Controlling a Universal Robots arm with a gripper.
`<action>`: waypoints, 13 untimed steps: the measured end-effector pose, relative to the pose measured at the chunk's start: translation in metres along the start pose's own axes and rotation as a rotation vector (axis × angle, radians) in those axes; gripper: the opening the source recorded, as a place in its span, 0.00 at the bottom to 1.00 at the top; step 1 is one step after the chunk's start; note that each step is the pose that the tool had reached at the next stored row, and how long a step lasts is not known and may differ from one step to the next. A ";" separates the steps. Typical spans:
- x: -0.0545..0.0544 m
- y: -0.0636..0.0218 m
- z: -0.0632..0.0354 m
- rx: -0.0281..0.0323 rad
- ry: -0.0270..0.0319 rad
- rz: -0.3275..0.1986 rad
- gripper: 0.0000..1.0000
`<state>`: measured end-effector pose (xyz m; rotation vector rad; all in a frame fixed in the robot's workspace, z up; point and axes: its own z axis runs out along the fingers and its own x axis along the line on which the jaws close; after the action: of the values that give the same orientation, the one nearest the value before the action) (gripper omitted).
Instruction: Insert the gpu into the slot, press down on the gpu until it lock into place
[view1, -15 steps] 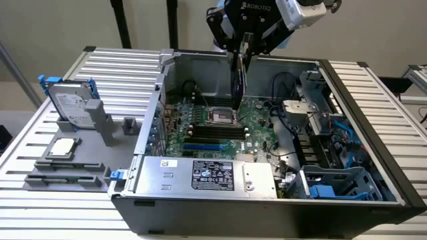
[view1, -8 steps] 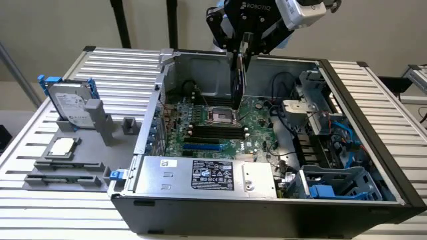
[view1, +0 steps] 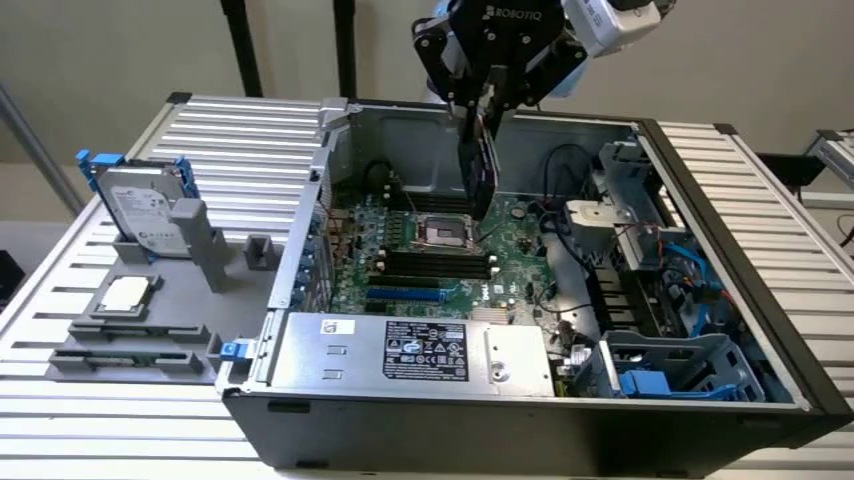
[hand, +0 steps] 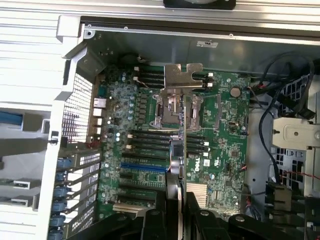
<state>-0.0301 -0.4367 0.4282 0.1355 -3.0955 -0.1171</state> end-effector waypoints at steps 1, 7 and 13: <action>0.000 0.0000 0.0001 0.0007 0.0012 -0.017 0.26; 0.000 0.0002 0.0008 0.0050 0.0079 -0.127 0.26; 0.000 0.0004 0.0015 0.0093 0.0146 -0.235 0.26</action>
<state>-0.0301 -0.4362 0.4267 0.4977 -3.0536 -0.1083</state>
